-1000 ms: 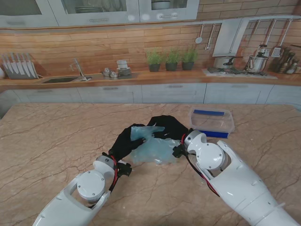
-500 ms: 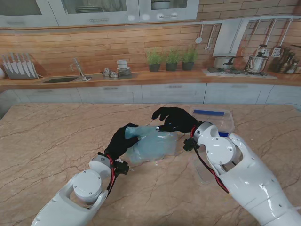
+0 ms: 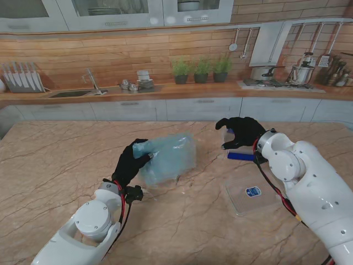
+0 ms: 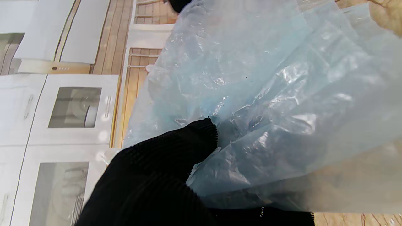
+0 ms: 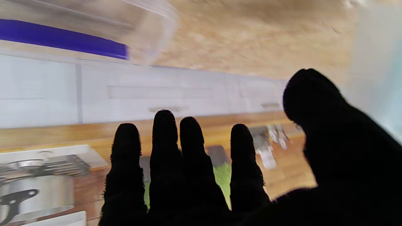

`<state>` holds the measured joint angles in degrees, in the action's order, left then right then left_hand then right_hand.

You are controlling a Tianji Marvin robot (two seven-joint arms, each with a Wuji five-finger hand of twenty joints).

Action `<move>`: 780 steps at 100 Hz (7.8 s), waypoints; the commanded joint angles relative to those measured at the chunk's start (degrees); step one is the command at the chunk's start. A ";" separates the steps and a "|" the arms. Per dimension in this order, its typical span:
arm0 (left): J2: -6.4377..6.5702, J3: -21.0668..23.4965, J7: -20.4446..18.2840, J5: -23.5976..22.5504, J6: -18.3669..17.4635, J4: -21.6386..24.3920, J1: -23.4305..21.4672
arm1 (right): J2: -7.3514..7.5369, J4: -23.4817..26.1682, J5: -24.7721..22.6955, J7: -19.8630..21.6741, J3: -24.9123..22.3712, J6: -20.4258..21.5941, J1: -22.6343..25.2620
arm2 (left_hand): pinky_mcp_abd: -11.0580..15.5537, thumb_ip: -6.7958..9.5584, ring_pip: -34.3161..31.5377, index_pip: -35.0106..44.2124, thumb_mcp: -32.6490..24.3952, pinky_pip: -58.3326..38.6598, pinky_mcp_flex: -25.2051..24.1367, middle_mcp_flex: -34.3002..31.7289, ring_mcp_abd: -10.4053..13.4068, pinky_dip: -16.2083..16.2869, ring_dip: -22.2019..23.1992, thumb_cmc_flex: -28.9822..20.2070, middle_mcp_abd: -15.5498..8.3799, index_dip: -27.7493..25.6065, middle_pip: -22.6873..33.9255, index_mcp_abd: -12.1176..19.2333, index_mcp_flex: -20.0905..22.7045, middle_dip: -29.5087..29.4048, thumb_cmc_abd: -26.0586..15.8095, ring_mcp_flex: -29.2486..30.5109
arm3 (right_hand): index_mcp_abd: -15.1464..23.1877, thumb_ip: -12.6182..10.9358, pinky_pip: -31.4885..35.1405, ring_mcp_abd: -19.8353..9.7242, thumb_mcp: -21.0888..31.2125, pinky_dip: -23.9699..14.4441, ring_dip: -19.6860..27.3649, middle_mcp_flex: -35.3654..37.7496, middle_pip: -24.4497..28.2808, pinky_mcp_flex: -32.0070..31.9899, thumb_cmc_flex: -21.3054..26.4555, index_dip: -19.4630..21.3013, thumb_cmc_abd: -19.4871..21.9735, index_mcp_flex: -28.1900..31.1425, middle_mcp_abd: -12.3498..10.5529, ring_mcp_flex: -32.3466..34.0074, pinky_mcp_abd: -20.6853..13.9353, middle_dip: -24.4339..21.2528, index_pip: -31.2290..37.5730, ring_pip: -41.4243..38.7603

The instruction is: Fold the bubble film and place it into the plastic crate

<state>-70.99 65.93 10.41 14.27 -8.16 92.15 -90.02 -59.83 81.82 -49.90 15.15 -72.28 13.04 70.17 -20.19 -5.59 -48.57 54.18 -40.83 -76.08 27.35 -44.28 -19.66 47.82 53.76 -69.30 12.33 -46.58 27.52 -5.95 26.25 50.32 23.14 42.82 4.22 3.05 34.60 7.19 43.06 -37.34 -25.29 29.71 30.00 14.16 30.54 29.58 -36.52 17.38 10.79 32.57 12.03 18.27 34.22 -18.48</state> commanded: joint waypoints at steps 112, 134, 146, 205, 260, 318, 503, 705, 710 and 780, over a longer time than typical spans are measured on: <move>-1.14 4.23 4.87 3.30 0.37 4.68 -4.03 | 0.48 -23.79 -2.57 -14.02 12.31 -7.90 -6.95 | 2.05 0.15 -3.69 -0.97 -4.49 -5.19 0.96 -0.48 -1.21 4.39 4.44 -2.95 0.04 0.10 3.31 1.44 0.54 1.18 -1.57 0.72 | 6.55 4.07 1.42 -0.87 8.21 2.65 -2.94 14.49 6.91 5.81 10.94 -5.92 1.72 14.65 -2.51 9.35 -1.50 1.28 16.38 -10.11; -1.20 4.72 5.51 3.63 -0.87 5.35 -4.69 | -2.49 -31.57 3.97 -23.39 21.81 -6.33 -13.09 | 2.05 0.16 -3.65 -0.97 -4.59 -5.09 1.05 -0.74 -1.23 4.43 4.33 -2.88 0.01 0.10 3.28 1.54 0.75 1.10 -1.51 0.92 | 10.55 5.98 20.97 0.51 12.00 2.57 -9.93 27.87 14.63 12.31 15.49 -8.91 3.91 24.18 -1.58 19.01 -0.83 2.37 27.31 -27.23; -1.22 5.19 6.13 3.28 -1.96 5.73 -5.17 | -4.12 -33.82 7.64 -24.30 26.81 -3.85 -16.44 | 2.06 0.15 -3.66 -1.01 -4.55 -5.07 1.06 -0.73 -1.17 4.45 4.27 -2.83 -0.08 0.13 3.26 1.53 0.80 1.06 -1.56 0.88 | 10.79 6.14 24.06 0.50 12.21 3.14 -10.08 28.16 15.34 11.86 15.50 -8.55 3.90 24.54 -1.48 19.20 -0.77 2.08 27.41 -28.16; -1.64 6.62 8.94 2.05 -4.38 5.85 -5.92 | -11.08 -36.38 21.02 -19.36 42.14 0.32 -23.35 | 1.88 0.17 -3.59 -1.34 -4.57 -4.87 1.03 -0.70 -1.12 4.36 3.93 -2.82 -0.09 0.45 3.14 1.59 0.70 0.75 -1.57 0.84 | 7.87 4.71 31.29 3.39 10.42 2.68 -13.57 29.75 20.54 11.85 14.76 -10.01 4.39 25.19 1.19 20.69 1.24 3.56 25.48 -35.57; -1.61 6.69 8.53 2.40 -4.04 5.39 -5.69 | -10.10 -31.06 21.46 -16.95 41.64 -0.52 -20.14 | 1.86 0.23 -3.11 -1.54 -4.63 -4.32 0.72 -0.65 -1.33 4.09 3.55 -2.71 0.02 0.81 3.09 1.70 0.85 0.24 -1.61 0.76 | 6.30 4.31 32.94 4.44 10.02 2.11 -13.78 30.05 20.58 11.29 14.57 -10.88 4.46 25.86 2.03 20.89 2.21 3.62 23.85 -36.39; -1.64 6.60 8.32 2.84 -4.56 4.79 -5.32 | -14.93 -38.42 25.82 -19.73 45.65 0.23 -23.43 | 1.75 0.20 -3.16 -1.41 -4.83 -4.27 0.83 -0.70 -0.91 4.09 3.59 -2.64 -0.17 0.80 3.26 1.90 0.88 0.15 -1.66 1.03 | 6.13 3.45 29.60 4.17 6.38 3.27 -12.97 26.52 19.13 7.69 11.29 -11.07 2.50 23.10 1.87 17.60 3.33 3.79 22.22 -33.78; -3.33 0.49 16.75 -8.28 -1.12 3.34 -1.65 | -6.34 20.64 22.28 -27.46 -3.46 -3.92 31.84 | 0.16 0.85 1.02 -2.04 6.21 2.73 -11.47 -6.68 -0.33 -0.81 -7.55 3.82 -0.96 8.69 -6.01 2.94 -0.10 3.26 -0.28 -7.55 | -2.13 -1.43 3.47 4.59 -6.14 -2.73 -5.29 4.12 1.43 -0.42 0.74 0.37 4.47 7.46 3.78 -0.08 1.92 1.07 -3.72 -9.97; -13.92 -18.64 25.76 -8.69 7.11 -27.78 24.47 | -7.69 24.00 20.28 -35.42 -7.25 -2.43 38.14 | 21.00 1.12 23.02 2.13 17.62 51.75 -28.82 14.53 9.40 -35.06 -34.60 14.38 0.73 24.68 -2.74 -10.72 17.42 -29.55 -10.82 -34.97 | -2.26 -2.28 3.77 5.62 -10.24 -3.99 -5.81 5.35 0.98 0.13 1.15 1.20 8.04 8.99 4.74 0.66 2.80 1.57 -5.28 -10.35; -13.98 -18.62 26.04 -8.93 7.13 -27.99 24.64 | -7.68 23.96 20.36 -35.30 -7.23 -2.53 38.09 | 21.29 1.08 23.20 1.73 17.70 53.26 -28.82 14.90 9.62 -35.74 -34.88 14.19 0.78 24.77 -2.96 -10.90 17.93 -30.06 -11.12 -35.56 | -2.22 -2.29 3.79 5.54 -10.26 -3.99 -5.81 5.36 0.98 0.15 1.19 1.20 8.02 8.95 4.75 0.62 2.80 1.57 -5.30 -10.34; -15.68 -19.47 26.60 -12.26 13.64 -37.57 28.86 | -6.85 22.73 19.09 -31.93 -6.07 -3.56 35.79 | 22.87 1.25 33.67 -6.90 15.59 76.45 -28.48 20.77 11.52 -39.89 -35.69 11.78 -1.58 28.79 -4.69 -12.99 20.92 -32.01 -8.88 -37.79 | -2.06 -2.34 3.76 5.56 -10.64 -3.94 -5.75 5.44 0.89 0.10 1.32 1.26 8.61 9.24 4.75 0.59 2.85 1.52 -5.30 -10.25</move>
<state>-86.82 47.02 37.96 3.17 5.08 55.20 -61.13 -66.74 104.85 -30.60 -16.95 -78.99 9.63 106.75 -0.86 -5.55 -16.07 48.93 -24.48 -1.22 -1.64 -25.24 -9.35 9.38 18.48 -56.40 12.23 -18.63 23.28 -19.41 45.58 19.40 13.95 6.76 2.03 3.09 39.19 12.80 33.76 -40.04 -30.55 34.66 32.04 14.00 31.26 30.26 -30.29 25.74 15.48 32.20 15.13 19.29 29.74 -28.80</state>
